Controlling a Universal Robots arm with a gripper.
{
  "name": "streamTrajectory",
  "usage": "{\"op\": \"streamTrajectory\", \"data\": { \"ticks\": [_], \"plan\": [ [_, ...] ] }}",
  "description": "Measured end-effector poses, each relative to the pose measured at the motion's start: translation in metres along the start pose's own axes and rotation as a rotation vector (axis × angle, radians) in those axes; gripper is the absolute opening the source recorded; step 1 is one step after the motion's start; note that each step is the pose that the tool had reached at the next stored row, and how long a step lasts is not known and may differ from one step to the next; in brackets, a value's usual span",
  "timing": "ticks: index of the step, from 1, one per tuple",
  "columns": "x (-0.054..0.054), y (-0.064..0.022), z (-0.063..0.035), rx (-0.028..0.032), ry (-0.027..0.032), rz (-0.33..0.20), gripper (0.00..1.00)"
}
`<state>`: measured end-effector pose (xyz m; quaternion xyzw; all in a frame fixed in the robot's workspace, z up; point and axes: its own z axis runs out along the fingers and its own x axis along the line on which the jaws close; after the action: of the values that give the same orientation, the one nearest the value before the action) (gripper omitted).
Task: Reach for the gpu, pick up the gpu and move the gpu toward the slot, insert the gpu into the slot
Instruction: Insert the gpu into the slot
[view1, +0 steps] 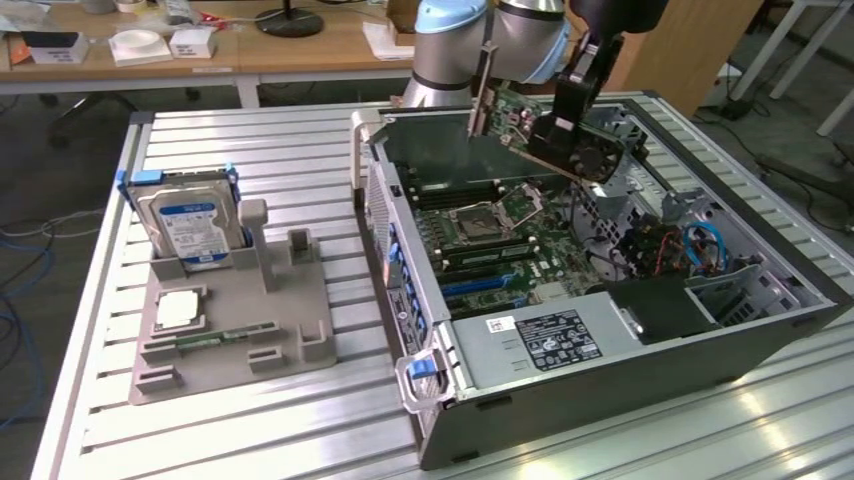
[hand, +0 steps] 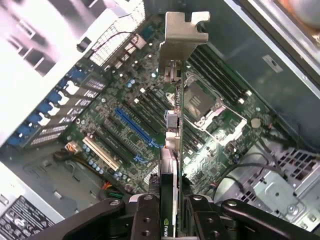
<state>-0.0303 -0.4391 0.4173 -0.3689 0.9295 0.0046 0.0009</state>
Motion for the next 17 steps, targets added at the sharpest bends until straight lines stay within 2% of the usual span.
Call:
{"op": "streamTrajectory", "data": {
  "ticks": [17],
  "plan": [
    [0.0002,0.0001,0.0015,-0.0014,0.0022,-0.283,0.26]
  ]
}}
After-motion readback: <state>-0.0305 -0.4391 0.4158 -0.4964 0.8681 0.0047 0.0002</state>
